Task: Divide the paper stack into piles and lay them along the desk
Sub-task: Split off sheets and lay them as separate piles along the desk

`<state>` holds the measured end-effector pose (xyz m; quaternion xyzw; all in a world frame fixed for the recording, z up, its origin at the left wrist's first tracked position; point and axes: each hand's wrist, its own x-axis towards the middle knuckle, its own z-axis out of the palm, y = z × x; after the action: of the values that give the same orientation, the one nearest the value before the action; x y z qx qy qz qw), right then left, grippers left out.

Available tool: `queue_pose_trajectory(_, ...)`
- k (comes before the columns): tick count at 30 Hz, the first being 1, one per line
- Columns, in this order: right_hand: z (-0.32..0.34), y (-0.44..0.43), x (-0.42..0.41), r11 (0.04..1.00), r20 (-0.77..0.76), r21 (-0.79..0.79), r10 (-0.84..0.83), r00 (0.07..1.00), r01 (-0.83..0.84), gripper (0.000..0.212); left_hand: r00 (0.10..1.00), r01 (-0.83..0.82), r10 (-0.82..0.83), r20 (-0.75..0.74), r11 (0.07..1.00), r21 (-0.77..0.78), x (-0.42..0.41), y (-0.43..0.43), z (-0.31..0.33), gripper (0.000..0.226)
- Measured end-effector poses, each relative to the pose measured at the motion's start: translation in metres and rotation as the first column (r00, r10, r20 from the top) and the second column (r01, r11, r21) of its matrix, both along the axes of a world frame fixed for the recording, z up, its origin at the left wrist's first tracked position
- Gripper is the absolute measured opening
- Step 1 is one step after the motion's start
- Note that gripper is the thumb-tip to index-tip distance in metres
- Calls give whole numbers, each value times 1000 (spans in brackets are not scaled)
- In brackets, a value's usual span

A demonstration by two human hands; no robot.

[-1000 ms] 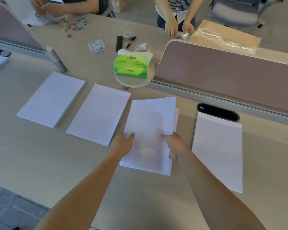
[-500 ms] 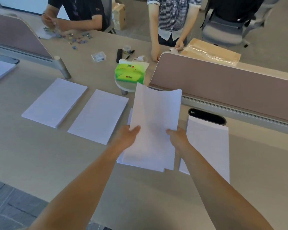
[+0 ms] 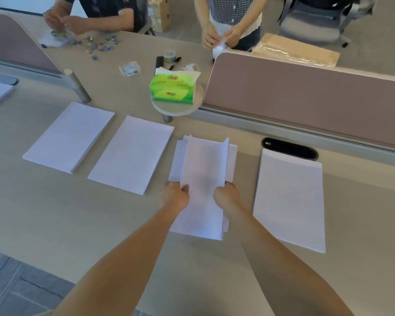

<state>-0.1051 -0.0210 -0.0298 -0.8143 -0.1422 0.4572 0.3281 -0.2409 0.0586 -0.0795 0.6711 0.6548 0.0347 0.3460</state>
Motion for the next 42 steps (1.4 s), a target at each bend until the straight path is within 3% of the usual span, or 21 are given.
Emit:
queue_pose_trajectory(5, 9, 12, -14, 992, 132, -116, 62, 989, -46, 46, 995, 15, -11, -96, 999, 46, 6, -7, 23, 35)
queue_pose_trajectory(9, 2, 17, -16, 998, 216, -69, 14, 976, 1, 52, 1000, -11, 10, 9, 995, 103, 6, -6, 26, 23)
queue_pose_trajectory(12, -6, 18, -7, 989, 132, -4, -143, 981, 145, 62, 982, -117, 115, 147, 993, 0, 5, -1, 31, 38)
queue_pose_trajectory(14, -15, 17, 1, 981, 22, -9, -195, 980, 196, 49, 938, -228, 260, 228, 961, -157, 3, 7, 29, 54)
queue_pose_trajectory(16, -23, 12, 7, 986, -105, -2, -167, 980, 168, 35, 900, -238, 334, 282, 915, -325, -2, 15, 20, 59)
queue_pose_trajectory(19, -27, 6, 12, 993, -97, -6, -120, 988, 120, 23, 894, -182, 307, 327, 914, -362, -7, 13, 25, 31)
queue_pose_trajectory(21, -24, 1, 16, 981, -95, 59, -176, 980, 182, 33, 883, -167, 289, 370, 930, -327, -8, 11, 32, 19)
queue_pose_trajectory(26, 17, -15, 28, 958, -54, 256, -123, 991, 133, 24, 754, -165, 352, 555, 919, -357, -26, 6, 67, 11)
queue_pose_trajectory(31, 61, -43, 42, 873, -167, 473, -41, 985, 117, 24, 546, 11, 448, 708, 841, -541, -24, -1, 102, 12)
queue_pose_trajectory(36, 94, -77, 54, 832, -52, 550, -51, 997, 71, 31, 535, 64, 304, 788, 916, -396, 2, -14, 127, 9)
queue_pose_trajectory(39, 108, -108, 64, 789, -32, 596, -160, 987, 148, 28, 567, -1, 183, 803, 975, -221, 31, -30, 135, 16)
queue_pose_trajectory(42, 121, -139, 75, 734, 25, 639, -321, 947, 232, 18, 608, 55, -2, 794, 998, -39, 68, -66, 147, 19)
